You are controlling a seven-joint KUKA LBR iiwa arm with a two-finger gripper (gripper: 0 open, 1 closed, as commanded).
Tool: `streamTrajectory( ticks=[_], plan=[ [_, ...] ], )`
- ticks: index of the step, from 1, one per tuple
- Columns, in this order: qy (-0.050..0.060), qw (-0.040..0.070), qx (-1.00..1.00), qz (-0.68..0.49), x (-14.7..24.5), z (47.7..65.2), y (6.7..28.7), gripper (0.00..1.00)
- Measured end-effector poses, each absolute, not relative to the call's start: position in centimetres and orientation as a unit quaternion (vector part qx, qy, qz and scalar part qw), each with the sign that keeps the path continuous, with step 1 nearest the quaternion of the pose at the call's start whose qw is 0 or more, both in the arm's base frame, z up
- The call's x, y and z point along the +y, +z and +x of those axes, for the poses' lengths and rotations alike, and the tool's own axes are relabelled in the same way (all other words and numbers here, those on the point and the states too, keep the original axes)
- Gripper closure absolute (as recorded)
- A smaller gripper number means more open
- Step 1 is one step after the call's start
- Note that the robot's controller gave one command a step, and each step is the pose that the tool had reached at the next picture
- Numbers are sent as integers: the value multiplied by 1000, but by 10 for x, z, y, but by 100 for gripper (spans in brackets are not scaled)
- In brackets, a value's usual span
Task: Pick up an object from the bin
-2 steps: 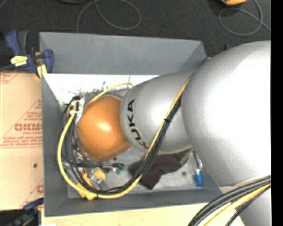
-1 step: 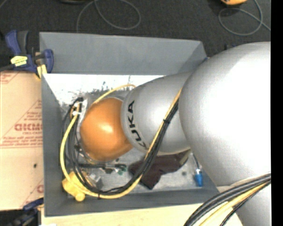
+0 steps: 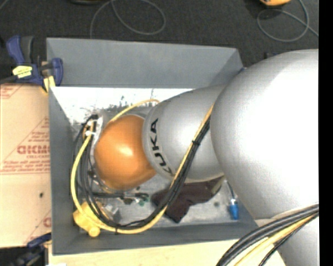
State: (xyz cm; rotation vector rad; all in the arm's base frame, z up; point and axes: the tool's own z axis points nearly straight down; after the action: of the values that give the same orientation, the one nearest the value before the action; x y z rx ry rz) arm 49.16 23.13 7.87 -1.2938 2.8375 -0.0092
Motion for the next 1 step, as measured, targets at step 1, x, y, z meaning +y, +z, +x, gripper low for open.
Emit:
streamTrajectory(
  ticks=[1],
  plan=[
    [-3, 12, 910, -414, 231, 492, 80, 100]
  ],
)
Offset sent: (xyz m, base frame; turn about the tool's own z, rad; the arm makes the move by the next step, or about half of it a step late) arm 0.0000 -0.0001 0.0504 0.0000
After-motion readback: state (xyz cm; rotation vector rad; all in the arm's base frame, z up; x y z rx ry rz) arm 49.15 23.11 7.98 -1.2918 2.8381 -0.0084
